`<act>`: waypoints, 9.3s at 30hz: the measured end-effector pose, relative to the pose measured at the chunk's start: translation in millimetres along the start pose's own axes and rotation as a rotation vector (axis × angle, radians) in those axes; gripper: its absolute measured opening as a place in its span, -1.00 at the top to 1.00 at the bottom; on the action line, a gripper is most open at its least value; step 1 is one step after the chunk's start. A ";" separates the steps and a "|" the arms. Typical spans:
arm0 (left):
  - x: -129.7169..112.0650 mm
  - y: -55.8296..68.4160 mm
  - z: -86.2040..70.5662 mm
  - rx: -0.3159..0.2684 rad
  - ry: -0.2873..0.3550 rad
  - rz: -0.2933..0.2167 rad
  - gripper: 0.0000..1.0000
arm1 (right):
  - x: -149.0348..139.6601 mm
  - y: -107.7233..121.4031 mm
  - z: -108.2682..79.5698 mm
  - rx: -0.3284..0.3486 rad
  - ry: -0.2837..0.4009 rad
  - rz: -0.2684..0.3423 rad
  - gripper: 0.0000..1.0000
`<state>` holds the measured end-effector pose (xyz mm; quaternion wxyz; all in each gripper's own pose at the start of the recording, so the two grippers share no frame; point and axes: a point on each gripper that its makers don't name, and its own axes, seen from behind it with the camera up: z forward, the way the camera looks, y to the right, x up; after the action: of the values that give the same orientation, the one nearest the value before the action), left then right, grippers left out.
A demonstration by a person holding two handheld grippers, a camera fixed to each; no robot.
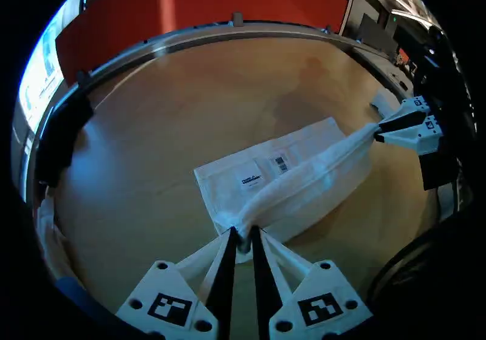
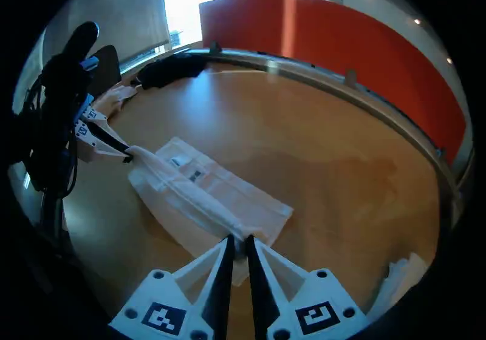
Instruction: Fold towel
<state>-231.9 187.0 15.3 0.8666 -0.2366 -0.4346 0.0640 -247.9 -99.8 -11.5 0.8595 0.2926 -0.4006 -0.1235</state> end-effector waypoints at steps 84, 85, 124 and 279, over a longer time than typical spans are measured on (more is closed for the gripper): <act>-67.3 -32.1 -8.1 0.176 0.035 -0.127 -0.69 | -61.5 -8.2 5.1 -0.042 -0.035 0.015 -0.81; -70.7 -33.0 -10.5 0.180 0.035 -0.133 -0.69 | -62.3 -9.2 5.9 -0.037 -0.038 0.010 -0.81; -155.9 -54.0 -77.7 0.279 0.006 -0.288 -0.69 | -85.2 0.1 14.0 0.041 -0.118 -0.069 0.53; -147.0 -56.2 -103.0 0.272 0.069 -0.341 -0.69 | -66.0 -78.6 29.9 0.077 -0.096 -0.176 0.86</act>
<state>-246.8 54.6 -117.4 0.9031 -0.0426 -0.4260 -0.0336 -311.6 -145.1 -84.3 0.8133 0.3531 -0.4185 -0.1970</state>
